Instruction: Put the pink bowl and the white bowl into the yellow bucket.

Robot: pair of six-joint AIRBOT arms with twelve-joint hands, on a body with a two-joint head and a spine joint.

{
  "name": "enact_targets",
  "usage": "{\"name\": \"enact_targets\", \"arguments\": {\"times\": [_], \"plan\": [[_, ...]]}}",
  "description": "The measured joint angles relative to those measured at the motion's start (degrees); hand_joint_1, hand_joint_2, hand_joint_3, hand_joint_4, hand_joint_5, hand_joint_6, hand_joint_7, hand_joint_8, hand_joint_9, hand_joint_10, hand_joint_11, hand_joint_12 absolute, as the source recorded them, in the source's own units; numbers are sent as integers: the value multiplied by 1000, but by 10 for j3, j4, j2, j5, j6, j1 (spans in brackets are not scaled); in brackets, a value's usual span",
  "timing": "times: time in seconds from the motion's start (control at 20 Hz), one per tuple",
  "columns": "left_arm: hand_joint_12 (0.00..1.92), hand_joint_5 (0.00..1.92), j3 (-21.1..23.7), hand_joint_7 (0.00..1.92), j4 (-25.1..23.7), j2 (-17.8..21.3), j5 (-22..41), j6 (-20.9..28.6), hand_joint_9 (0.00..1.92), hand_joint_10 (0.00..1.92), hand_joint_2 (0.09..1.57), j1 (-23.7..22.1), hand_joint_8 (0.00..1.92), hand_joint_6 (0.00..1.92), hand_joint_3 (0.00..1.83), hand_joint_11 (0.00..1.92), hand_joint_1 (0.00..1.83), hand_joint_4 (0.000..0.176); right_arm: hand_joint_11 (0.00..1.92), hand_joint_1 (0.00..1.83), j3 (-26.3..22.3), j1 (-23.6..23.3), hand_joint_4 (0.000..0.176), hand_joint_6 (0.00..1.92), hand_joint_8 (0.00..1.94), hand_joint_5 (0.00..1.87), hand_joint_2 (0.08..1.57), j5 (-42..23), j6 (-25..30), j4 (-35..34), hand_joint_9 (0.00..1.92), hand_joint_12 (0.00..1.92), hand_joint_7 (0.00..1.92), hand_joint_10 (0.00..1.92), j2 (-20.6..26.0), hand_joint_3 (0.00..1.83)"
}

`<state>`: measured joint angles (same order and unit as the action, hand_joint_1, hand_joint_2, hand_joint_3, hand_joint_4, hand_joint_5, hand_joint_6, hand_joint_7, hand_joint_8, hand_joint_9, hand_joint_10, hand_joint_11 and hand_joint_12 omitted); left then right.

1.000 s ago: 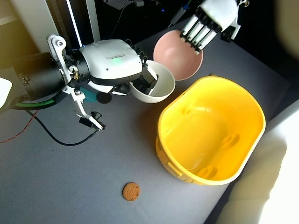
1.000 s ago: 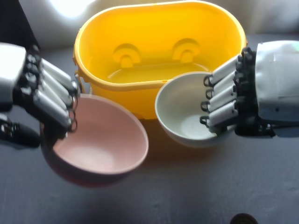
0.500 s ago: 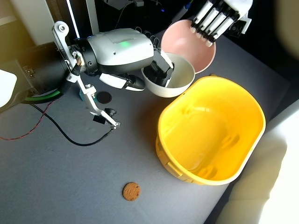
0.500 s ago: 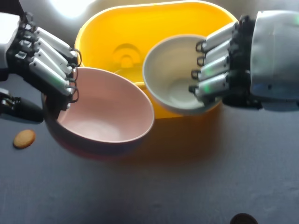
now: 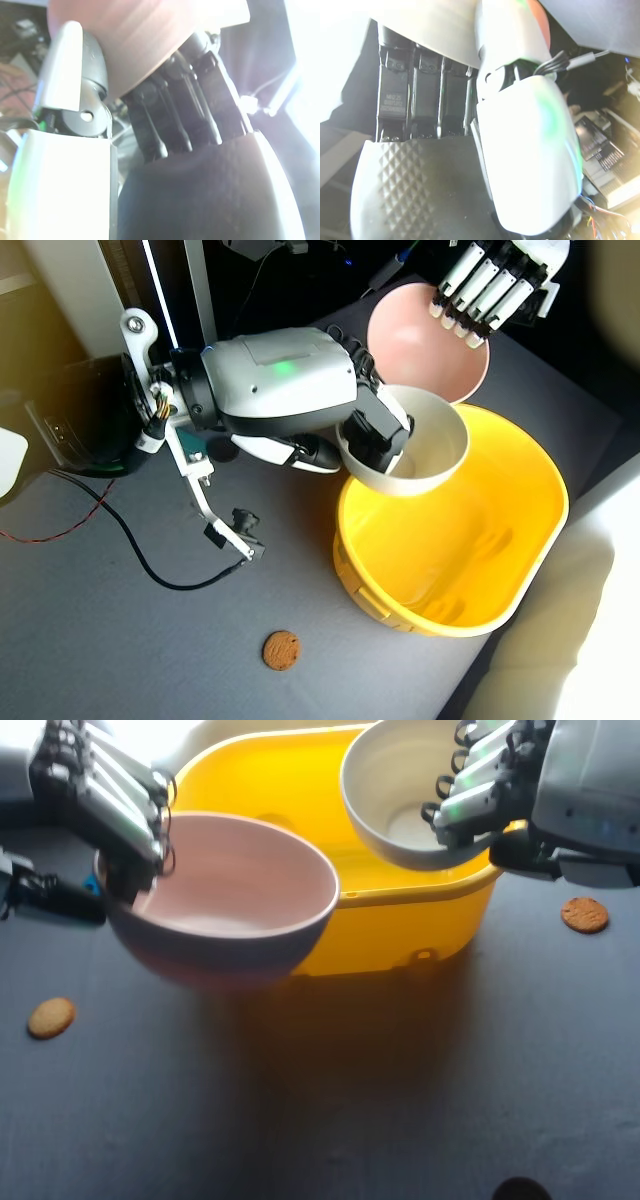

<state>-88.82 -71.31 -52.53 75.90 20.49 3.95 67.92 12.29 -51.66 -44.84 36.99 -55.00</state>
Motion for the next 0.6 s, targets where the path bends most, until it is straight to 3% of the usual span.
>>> {"name": "enact_targets", "arguments": {"times": [0.15, 0.5, 0.6], "plan": [[1281, 860, -22, 1005, 6, -15, -17, 3, 874, 1228, 1126, -23, 940, 1145, 2, 660, 1372, 0, 866, 1388, 24, 0, 0, 957, 799, 958, 1075, 9, -1, -18, 1068, 1110, 1042, 1017, -16, 1], [1271, 864, -88, 1031, -2, -80, -45, 0, 872, 1213, 1121, -43, 937, 1113, 1, 661, 1375, 0, 907, 1389, 76, 0, 0, 935, 778, 980, 1070, 28, -1, -65, 1074, 1076, 1048, 1002, -53, 1], [1292, 847, -104, 1021, -6, -96, -50, -4, 846, 1209, 1130, -43, 1047, 1094, 2, 648, 1373, 0, 902, 1388, 92, 0, 0, 921, 783, 986, 1071, 31, 4, -76, 1065, 1078, 1044, 1023, -63, 1]]}}
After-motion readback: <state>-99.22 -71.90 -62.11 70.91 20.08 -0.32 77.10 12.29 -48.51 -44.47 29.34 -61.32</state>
